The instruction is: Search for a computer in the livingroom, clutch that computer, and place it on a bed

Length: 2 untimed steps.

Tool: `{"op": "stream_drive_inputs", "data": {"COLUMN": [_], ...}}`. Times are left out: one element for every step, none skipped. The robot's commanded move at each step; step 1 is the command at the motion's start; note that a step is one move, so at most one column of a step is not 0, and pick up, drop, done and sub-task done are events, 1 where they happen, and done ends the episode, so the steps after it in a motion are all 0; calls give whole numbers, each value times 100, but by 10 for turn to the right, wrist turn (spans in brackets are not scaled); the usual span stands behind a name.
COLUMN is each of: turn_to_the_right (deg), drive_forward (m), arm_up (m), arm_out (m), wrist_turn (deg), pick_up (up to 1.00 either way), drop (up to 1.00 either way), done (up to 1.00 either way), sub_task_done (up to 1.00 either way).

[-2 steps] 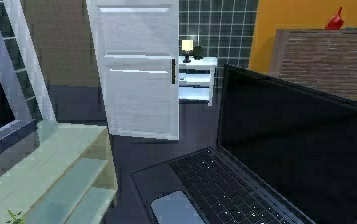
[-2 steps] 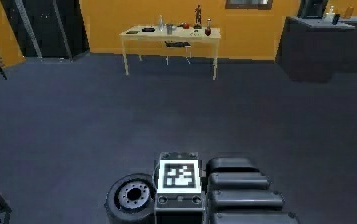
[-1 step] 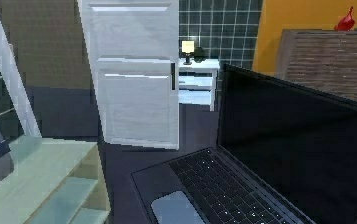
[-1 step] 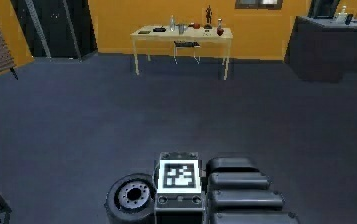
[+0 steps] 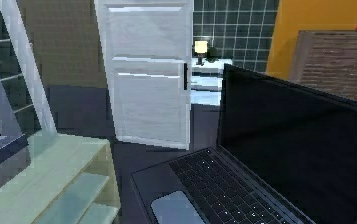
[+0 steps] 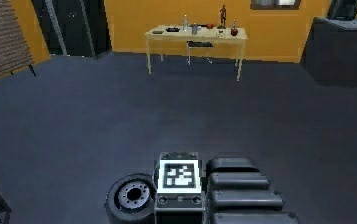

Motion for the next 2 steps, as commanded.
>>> {"op": "stream_drive_inputs", "data": {"turn_to_the_right": [0, 0], "drive_forward": [100, 20], "arm_up": [0, 0], "arm_out": [0, 0], "wrist_turn": [0, 0], "pick_up": [0, 0], "drop": [0, 0], "done": [0, 0], "sub_task_done": [0, 0]}}
